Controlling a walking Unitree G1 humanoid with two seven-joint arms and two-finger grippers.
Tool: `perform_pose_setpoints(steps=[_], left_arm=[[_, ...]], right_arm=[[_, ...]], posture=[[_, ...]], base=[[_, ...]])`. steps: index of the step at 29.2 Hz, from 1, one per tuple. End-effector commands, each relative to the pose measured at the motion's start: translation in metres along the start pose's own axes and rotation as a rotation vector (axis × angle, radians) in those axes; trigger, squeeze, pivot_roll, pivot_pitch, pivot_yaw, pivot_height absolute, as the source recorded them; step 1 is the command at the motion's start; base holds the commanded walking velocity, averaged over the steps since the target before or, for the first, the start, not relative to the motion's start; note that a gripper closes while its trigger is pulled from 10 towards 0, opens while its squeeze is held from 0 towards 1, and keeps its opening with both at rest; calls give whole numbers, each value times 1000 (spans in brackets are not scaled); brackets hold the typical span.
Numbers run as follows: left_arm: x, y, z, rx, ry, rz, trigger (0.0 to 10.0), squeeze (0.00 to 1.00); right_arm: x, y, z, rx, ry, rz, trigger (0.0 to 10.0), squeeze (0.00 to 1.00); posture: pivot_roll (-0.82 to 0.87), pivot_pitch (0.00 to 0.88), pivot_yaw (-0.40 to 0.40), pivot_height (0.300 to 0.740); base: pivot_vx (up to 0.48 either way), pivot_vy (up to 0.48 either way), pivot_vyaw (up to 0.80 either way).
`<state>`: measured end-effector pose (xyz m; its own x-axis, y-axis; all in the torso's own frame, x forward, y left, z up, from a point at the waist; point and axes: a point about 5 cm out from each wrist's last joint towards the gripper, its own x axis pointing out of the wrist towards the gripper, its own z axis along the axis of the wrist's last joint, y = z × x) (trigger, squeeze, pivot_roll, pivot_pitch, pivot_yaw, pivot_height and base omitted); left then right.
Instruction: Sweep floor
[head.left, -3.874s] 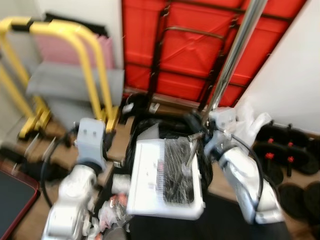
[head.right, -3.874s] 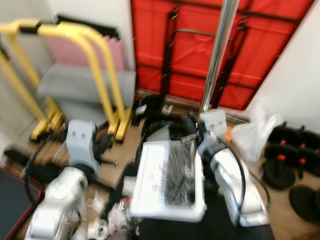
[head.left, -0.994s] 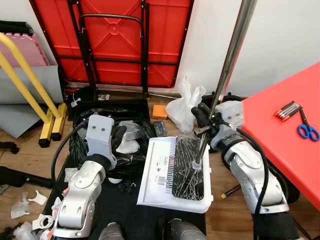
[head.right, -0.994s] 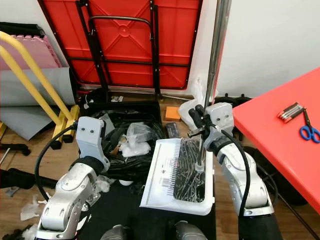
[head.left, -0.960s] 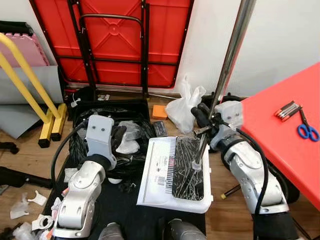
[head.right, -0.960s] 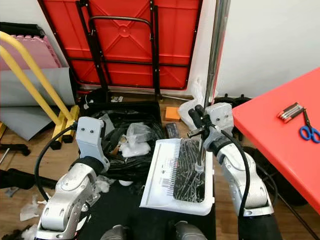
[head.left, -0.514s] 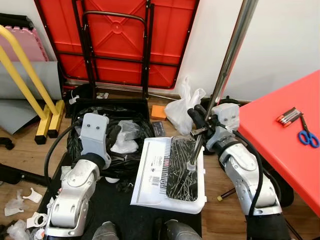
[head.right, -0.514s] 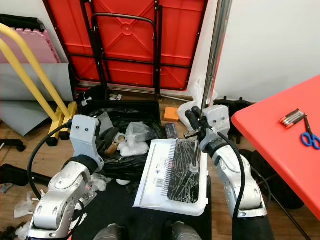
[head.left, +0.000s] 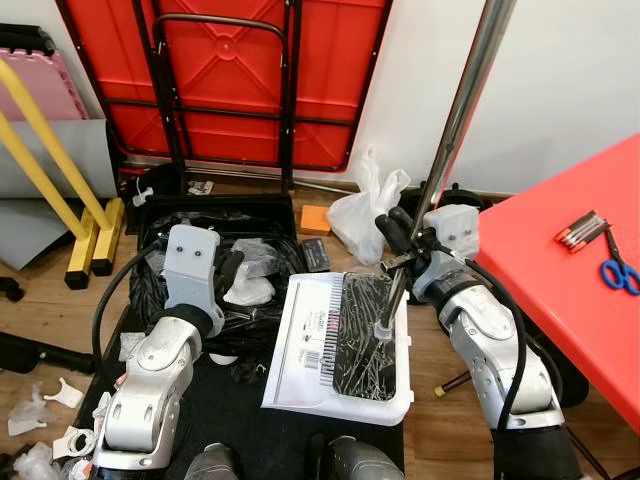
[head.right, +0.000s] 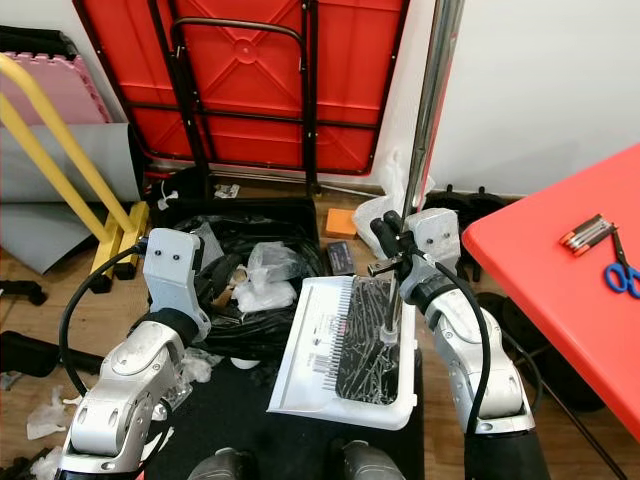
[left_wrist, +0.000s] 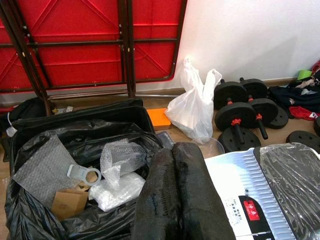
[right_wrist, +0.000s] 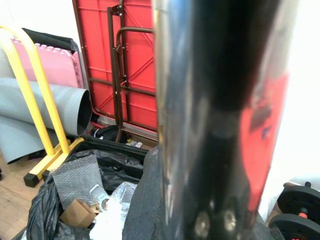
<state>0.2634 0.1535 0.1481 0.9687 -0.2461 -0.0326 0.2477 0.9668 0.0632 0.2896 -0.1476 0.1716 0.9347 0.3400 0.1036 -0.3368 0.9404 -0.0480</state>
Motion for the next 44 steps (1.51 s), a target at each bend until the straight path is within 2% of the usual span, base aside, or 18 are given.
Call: perform_pose_setpoints(steps=[1,8,36,44], left_arm=[[0,2,-7,-13,35,31,10000,0],[1,1,-7,-4,33,32,10000,0],[1,0,-10,-10,67,35,10000,0],[1,-1,-11,-7,71,33,10000,0]], right_arm=[[0,-3,10,-16,-51,-11,10000,0],[0,-3,9,-13,-51,-11,10000,0],[0,-8,6,7,-29,-65,10000,0],[0,-9,6,21,-36,-78,10000,0]], posture=[[-83,172,-134,740],[-82,172,-135,740],[-80,163,-140,740],[-78,167,-137,740]], base=[[0,0,800],[0,0,800],[0,0,0],[0,0,-269]])
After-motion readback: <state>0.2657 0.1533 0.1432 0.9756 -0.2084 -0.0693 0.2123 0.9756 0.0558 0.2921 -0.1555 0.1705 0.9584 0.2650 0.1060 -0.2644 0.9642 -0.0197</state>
